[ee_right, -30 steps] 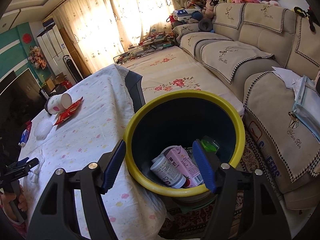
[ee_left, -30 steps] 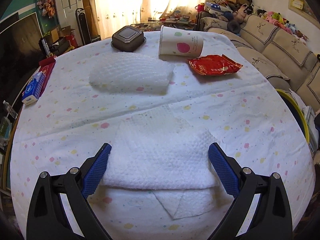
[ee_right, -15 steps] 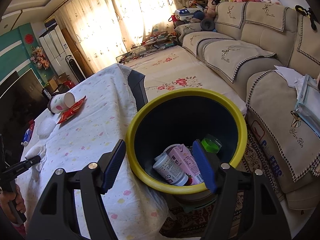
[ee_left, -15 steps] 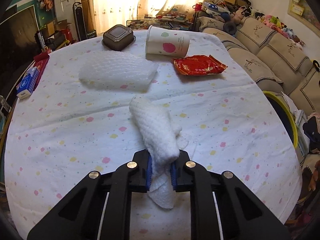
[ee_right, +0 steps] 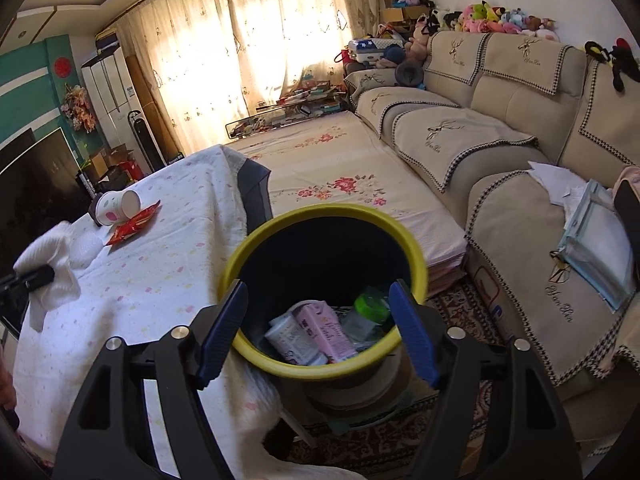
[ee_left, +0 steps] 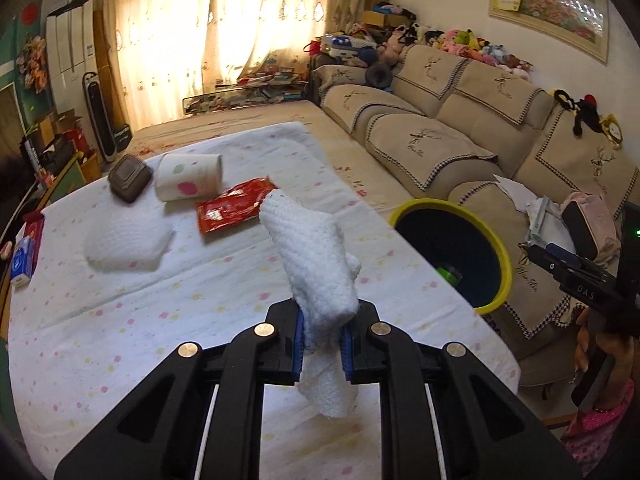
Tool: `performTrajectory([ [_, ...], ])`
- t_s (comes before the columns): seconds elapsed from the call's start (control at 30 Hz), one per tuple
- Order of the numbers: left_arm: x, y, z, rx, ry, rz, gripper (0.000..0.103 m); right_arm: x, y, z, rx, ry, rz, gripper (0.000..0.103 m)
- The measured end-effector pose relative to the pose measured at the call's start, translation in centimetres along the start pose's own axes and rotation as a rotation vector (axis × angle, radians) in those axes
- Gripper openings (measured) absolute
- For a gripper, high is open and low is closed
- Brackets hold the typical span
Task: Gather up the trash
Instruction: 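Carry the towel over the bin and open the left gripper, then grasp the red snack packet with the right gripper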
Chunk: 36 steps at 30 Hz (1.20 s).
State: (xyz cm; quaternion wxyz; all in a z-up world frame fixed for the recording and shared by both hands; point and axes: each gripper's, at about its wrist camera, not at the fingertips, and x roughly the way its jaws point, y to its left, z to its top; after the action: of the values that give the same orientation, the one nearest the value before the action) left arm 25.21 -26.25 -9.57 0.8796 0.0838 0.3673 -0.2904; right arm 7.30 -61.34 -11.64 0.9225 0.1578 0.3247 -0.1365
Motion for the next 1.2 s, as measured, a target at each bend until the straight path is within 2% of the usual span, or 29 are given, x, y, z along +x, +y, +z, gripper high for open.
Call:
performTrajectory([
  [0.27, 5.2, -8.1, 3.2, 0.055, 0.049, -0.139, 0.015, -2.2, -4.5, -0.5, 0.061, -0.024, -0.016, 0.071],
  [0.5, 10.2, -13.3, 6.0, 0.098, 0.076, -0.186, 0.015, -2.2, -6.9, -0.8, 0.100, -0.012, -0.023, 0.071],
  [0.67, 13.9, -15.9, 6.9, 0.115, 0.118, -0.216, 0.018, -2.0, -8.1, -0.9, 0.129, -0.005, -0.033, 0.072],
  [0.77, 16.0, -17.2, 7.2, 0.119, 0.132, -0.212, 0.026, -2.0, -8.6, -1.0, 0.139, -0.001, -0.040, 0.072],
  [0.8, 16.5, -17.5, 7.3, 0.119, 0.133, -0.213, 0.036, -2.0, -8.8, -1.0, 0.141, 0.000, -0.045, 0.072],
  [0.83, 16.9, -17.9, 7.4, 0.119, 0.130, -0.205, 0.053, -2.1, -8.8, -1.0, 0.142, 0.000, -0.048, 0.072],
  [0.9, 17.4, -18.0, 7.5, 0.109, 0.113, -0.170, 0.078, -2.2, -8.8, -1.0, 0.144, 0.001, -0.053, 0.072],
  [1.03, 16.8, -17.2, 7.6, 0.074, 0.103, -0.182, 0.087, -2.4, -8.3, -1.0, 0.139, 0.001, -0.053, 0.072],
  [1.2, 13.6, -14.4, 7.3, 0.058, 0.069, -0.170, 0.088, -2.2, -7.3, -1.1, 0.122, 0.008, -0.036, 0.072],
])
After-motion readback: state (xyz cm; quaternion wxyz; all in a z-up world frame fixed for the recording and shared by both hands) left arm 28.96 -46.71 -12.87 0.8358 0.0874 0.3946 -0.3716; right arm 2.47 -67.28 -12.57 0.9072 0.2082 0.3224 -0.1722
